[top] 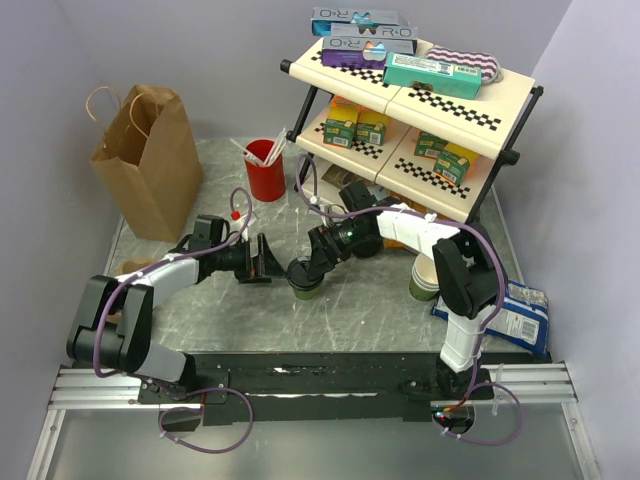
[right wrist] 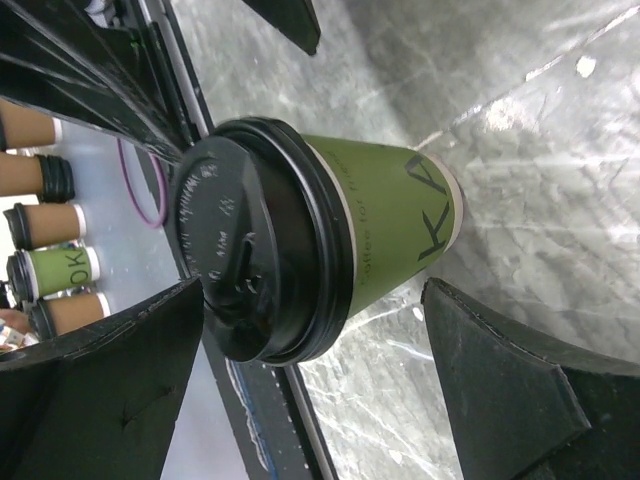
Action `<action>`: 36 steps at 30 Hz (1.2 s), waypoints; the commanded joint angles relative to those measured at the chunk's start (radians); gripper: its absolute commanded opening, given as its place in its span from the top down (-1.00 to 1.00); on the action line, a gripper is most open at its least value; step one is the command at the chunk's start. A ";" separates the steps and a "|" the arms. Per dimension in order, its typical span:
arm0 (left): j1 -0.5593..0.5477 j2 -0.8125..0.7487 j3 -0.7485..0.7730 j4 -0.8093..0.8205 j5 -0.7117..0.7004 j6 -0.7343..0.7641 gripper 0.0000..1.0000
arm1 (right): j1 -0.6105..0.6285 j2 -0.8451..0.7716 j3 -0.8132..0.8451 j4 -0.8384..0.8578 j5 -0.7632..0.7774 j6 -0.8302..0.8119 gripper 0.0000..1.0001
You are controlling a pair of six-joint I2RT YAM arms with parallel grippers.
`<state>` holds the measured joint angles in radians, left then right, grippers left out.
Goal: Pack the takeout coffee
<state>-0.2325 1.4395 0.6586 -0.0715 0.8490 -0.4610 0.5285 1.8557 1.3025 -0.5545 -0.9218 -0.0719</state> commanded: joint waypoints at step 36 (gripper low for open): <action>-0.088 0.240 0.085 -0.205 -0.390 0.025 -0.93 | -0.027 0.066 -0.201 0.294 -0.138 0.026 -0.88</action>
<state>-0.2901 1.5803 0.7963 -0.2031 0.8352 -0.4763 0.4709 1.8568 1.1069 -0.2722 -1.1069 0.0212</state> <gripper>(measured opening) 0.968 0.944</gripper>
